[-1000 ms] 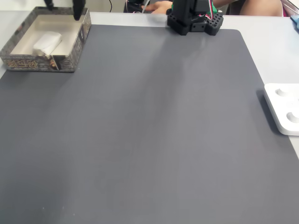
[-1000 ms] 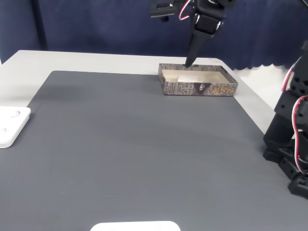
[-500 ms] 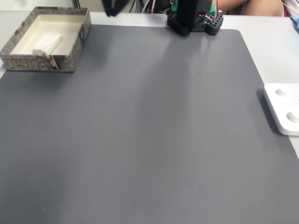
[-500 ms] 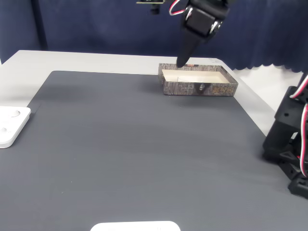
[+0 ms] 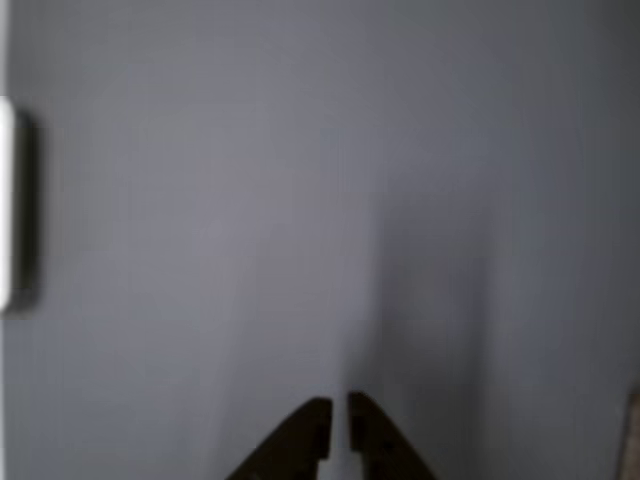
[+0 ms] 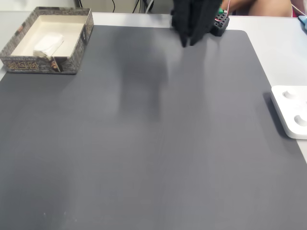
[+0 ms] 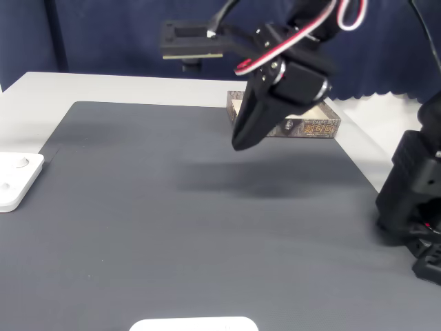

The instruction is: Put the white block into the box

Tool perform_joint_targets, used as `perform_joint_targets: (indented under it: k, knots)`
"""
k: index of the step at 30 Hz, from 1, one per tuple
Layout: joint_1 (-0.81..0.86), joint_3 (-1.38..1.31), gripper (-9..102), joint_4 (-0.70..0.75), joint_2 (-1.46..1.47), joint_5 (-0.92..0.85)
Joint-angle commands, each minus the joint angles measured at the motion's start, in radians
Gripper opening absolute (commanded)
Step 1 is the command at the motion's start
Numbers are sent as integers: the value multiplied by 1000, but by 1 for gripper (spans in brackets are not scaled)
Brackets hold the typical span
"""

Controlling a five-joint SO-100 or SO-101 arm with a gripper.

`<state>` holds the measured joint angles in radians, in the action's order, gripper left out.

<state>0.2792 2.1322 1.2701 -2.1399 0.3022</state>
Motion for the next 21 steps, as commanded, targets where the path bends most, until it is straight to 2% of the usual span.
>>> perform_joint_targets:
  k: [1, 11, 21]
  knots:
    - [-107, 28, -2, -25, -106, -74]
    - [-262, 373, -2, -32, -428, -367]
    - [-245, 634, -2, -26, -710, -410]
